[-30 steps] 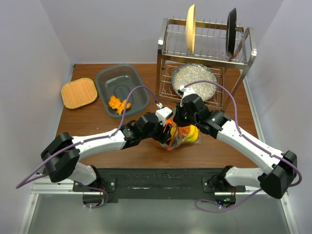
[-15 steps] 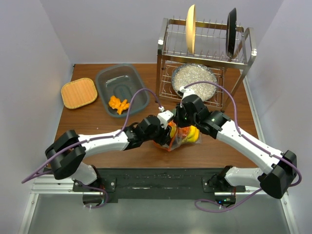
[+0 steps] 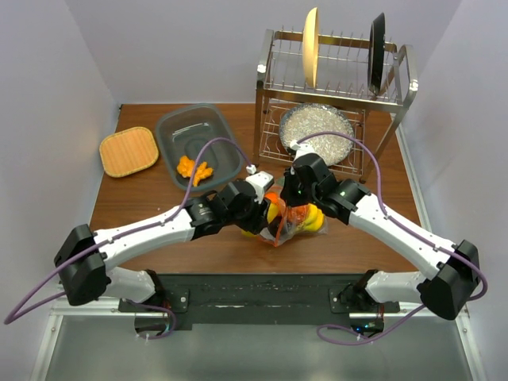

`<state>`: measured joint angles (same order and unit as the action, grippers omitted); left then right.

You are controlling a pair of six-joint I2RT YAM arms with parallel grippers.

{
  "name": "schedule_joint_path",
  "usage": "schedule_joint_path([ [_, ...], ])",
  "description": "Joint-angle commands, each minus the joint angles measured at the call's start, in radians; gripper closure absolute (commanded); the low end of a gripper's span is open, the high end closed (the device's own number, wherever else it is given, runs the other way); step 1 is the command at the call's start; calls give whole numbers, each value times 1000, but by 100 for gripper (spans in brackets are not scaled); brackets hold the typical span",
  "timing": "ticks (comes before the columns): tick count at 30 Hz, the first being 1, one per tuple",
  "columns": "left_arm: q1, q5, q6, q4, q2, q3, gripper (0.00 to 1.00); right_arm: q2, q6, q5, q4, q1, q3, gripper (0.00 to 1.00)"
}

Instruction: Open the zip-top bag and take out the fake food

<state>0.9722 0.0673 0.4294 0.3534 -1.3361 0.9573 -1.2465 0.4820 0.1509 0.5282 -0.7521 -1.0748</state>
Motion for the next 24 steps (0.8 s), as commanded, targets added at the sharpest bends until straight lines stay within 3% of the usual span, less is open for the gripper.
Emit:
schedule_joint_path([
  [1,-7,-6,83,125,80,21,96,-10,7,50,-42,2,-11,100],
  [5,-55,-9,126,144,142,-14,97,-4,12,81,-42,2,-8,100],
  [9,-249,-52,173,44,232,-80,97,7,18,98,-50,2,-1,100],
  [12,-392,-46,174,-22,207,-49,96,18,21,99,-57,2,10,100],
  [18,-630,-52,206,-184,-29,118,94,39,18,108,-71,2,15,100],
  [20,-652,-11,212,-189,-148,211,92,44,9,110,-68,2,12,100],
  [24,-685,28,191,-236,-320,319,80,44,0,108,-39,2,1,100],
])
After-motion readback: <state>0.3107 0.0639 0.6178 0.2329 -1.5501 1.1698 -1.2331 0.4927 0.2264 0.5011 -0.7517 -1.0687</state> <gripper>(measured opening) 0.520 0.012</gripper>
